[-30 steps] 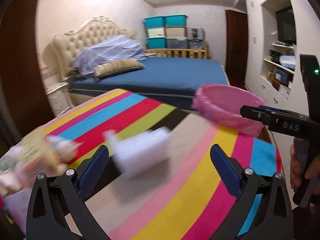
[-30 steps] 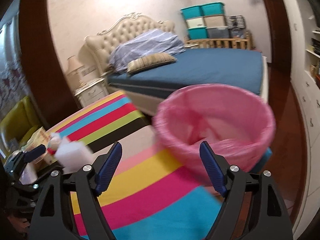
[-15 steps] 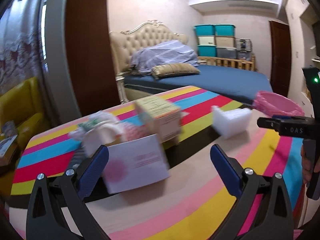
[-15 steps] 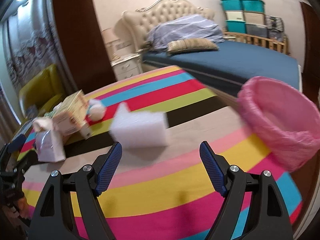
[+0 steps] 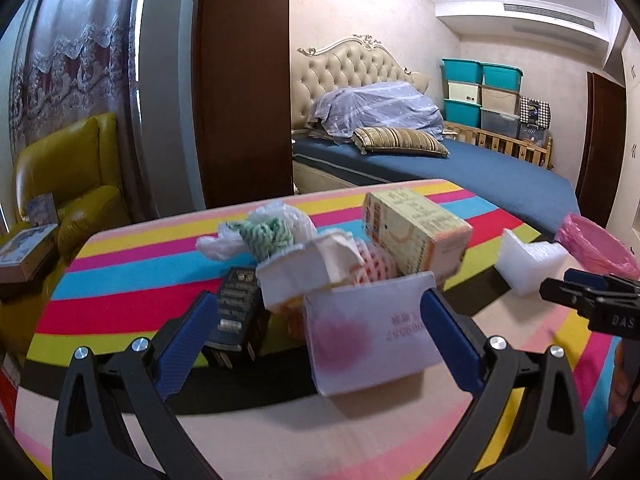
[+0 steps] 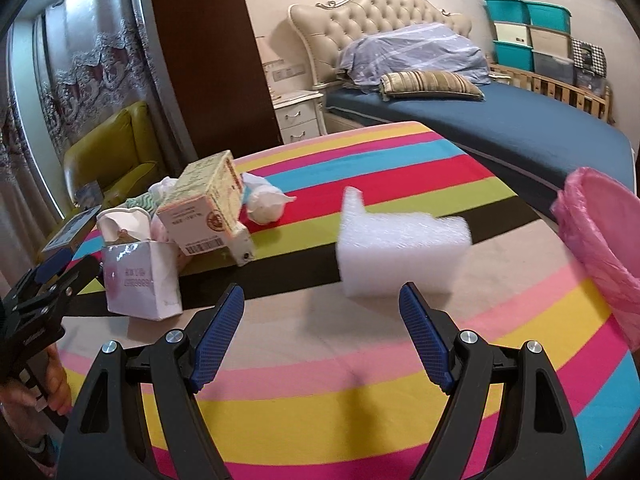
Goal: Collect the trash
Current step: 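Return both tools to the table toward the tan box and tissue box, then grasp the tan paper box with the right tool while the left tool grasps the tissue box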
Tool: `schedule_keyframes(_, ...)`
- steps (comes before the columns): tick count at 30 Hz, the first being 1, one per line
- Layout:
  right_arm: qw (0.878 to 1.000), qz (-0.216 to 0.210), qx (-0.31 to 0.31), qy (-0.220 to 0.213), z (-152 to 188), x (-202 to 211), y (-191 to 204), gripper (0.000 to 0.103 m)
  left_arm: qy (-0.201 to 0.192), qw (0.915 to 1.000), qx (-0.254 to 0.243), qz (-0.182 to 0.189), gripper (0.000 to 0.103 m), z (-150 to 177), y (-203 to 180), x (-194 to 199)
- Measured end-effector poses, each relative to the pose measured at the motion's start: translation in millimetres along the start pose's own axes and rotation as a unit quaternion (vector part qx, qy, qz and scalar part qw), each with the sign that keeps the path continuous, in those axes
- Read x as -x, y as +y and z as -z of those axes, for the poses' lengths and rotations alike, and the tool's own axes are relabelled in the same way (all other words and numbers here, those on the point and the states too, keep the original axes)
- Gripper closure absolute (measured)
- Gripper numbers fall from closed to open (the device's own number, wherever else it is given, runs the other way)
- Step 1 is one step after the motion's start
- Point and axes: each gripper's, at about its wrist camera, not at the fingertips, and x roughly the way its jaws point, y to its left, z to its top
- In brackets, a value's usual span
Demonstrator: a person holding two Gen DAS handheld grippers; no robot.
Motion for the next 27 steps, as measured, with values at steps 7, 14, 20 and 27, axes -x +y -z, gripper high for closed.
schedule_keyframes(7, 1.0, -0.006, 0.002, 0.005, -6, -7, 3, 0.027, 0.025, 0.9993, 0.028, 0.006, 0.005, -12, 12, -34)
schedule_keyframes(14, 1.0, -0.015, -0.003, 0.017, -13, -19, 5, 0.027, 0.051, 0.9976, 0.045, 0.014, 0.006, -19, 23, -61)
schedule_keyframes(20, 0.999, -0.022, 0.021, 0.011, -22, -21, 22, 0.027, 0.068, 0.9949, 0.055, 0.051, 0.027, -21, 24, -76)
schedule_keyframes(27, 0.998, -0.049, 0.032, 0.009, -31, -29, 43, 0.027, 0.031, 0.9975, 0.002, 0.063, 0.035, -22, 16, -51)
